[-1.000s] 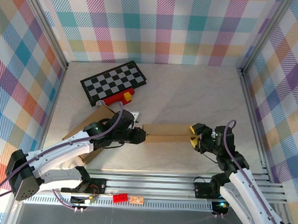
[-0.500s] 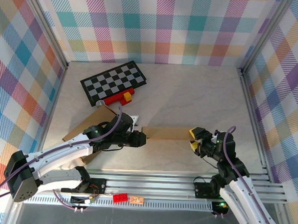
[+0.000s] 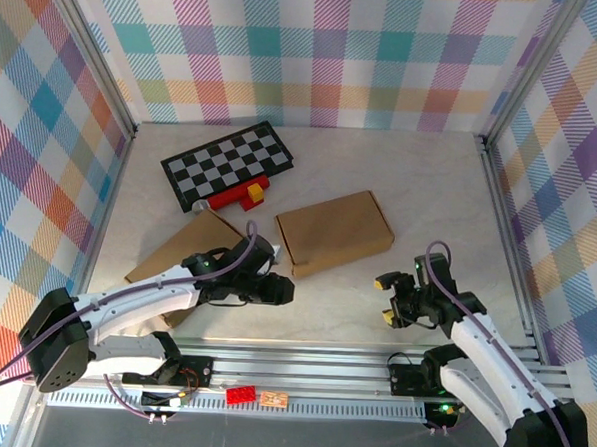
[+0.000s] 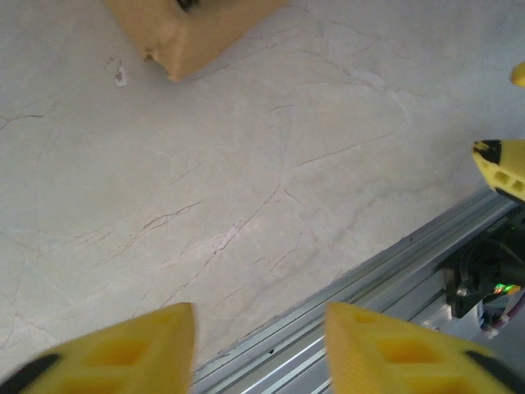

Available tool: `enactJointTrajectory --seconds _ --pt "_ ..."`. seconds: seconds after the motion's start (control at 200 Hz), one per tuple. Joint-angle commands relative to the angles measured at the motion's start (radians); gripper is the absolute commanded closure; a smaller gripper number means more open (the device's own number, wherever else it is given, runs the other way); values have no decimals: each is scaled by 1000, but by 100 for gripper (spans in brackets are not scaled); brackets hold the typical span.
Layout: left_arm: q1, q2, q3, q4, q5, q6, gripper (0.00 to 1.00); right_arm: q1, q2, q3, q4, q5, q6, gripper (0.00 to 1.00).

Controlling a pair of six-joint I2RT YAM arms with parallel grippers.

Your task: Fold the paper box

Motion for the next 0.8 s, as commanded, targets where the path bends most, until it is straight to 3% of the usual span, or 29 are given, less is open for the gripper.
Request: enactJointTrajectory --seconds 0.0,0.255,0.455,0.61,0.8 --pt "29 -23 67 -47 -51 -40 40 3 21 94 -34 24 -69 28" --pt "213 124 170 51 103 -134 38 2 187 133 221 -12 -78 29" --pt "274 307 222 146 189 -213 43 2 378 167 407 -88 -23 30" --pt "307 424 282 209 217 -193 44 -4 412 160 468 -51 -19 27" --pt "334 510 317 214 217 -175 47 -6 566 155 691 -75 31 30"
